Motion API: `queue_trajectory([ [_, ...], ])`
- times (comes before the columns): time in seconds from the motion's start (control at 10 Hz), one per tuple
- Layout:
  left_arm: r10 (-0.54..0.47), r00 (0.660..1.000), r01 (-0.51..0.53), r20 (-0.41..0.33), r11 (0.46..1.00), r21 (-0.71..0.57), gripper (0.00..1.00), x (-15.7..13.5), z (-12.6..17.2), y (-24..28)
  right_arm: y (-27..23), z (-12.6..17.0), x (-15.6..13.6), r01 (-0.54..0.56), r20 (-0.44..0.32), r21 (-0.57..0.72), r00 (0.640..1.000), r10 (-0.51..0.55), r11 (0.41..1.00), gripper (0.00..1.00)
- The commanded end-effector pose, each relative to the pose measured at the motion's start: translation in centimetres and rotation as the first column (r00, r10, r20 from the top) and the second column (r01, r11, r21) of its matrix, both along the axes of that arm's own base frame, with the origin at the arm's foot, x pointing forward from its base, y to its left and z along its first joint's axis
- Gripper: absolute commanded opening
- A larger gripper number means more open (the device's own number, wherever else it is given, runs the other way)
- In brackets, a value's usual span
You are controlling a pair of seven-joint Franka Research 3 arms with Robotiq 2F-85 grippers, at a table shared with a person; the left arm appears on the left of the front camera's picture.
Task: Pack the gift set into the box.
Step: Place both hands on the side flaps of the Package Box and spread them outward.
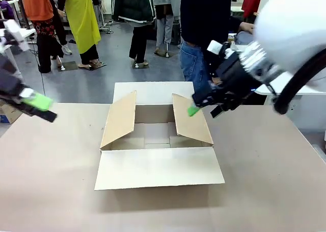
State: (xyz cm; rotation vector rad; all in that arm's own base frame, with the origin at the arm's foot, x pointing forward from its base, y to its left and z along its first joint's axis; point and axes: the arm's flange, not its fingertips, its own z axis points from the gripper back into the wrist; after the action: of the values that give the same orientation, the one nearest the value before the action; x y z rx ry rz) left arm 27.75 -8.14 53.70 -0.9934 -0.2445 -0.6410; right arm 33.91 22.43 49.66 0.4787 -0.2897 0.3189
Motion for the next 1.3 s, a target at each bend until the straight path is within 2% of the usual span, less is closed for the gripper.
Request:
queue_trajectory([
  [0.0,0.271,0.962,-0.261,-0.023,0.944,0.202,1.00,2.2,1.6,-4.4,0.2,0.5,2.1,0.162,-0.073,0.028,0.984,-0.160,0.986,1.00],
  [0.1,0.373,0.928,-0.345,-0.024,0.881,0.324,1.00,3.7,1.7,-5.9,-0.7,0.5,1.5,0.168,-0.086,0.035,0.983,-0.164,0.985,1.00],
  [0.2,0.445,0.896,-0.407,0.005,0.816,0.411,1.00,5.2,1.7,-7.9,-1.5,0.5,0.7,0.110,-0.110,0.036,0.988,-0.106,0.993,1.00],
  [0.3,0.492,0.870,-0.450,0.026,0.771,0.451,1.00,7.2,1.8,-10.5,-2.8,0.4,-0.6,0.065,-0.132,0.067,0.990,-0.055,0.996,1.00],
  [0.4,0.515,0.856,-0.466,0.042,0.735,0.492,1.00,8.7,1.8,-12.8,-3.9,0.2,-1.5,0.096,-0.129,0.067,0.988,-0.087,0.993,1.00],
  [0.5,0.560,0.825,-0.513,0.071,0.691,0.509,1.00,10.0,1.8,-14.8,-4.8,0.1,-1.9,0.106,-0.115,0.088,0.989,-0.096,0.990,1.00],
  [0.6,0.617,0.780,-0.584,0.106,0.656,0.477,1.00,11.3,1.9,-16.6,-5.0,0.0,-1.8,0.109,-0.104,0.082,0.990,-0.100,0.991,1.00],
  [0.7,0.525,0.844,-0.511,0.109,0.726,0.460,1.00,8.1,0.9,-13.4,-3.7,0.4,-0.7,0.119,-0.138,0.060,0.984,-0.110,0.991,1.00],
  [1.0,0.525,0.844,-0.511,0.109,0.726,0.460,1.00,8.1,0.9,-13.4,-3.7,0.4,-0.7,0.119,-0.138,0.060,0.984,-0.110,0.991,1.00],
  [1.1,0.544,0.834,-0.519,0.092,0.719,0.463,1.00,9.4,0.9,-14.8,-3.7,0.4,-0.7,0.119,-0.138,0.060,0.984,-0.110,0.991,1.00],
  [1.2,0.576,0.803,-0.559,0.157,0.633,0.536,1.00,10.2,1.1,-17.6,-3.7,0.4,-0.7,0.119,-0.138,0.060,0.984,-0.110,0.991,1.00],
])
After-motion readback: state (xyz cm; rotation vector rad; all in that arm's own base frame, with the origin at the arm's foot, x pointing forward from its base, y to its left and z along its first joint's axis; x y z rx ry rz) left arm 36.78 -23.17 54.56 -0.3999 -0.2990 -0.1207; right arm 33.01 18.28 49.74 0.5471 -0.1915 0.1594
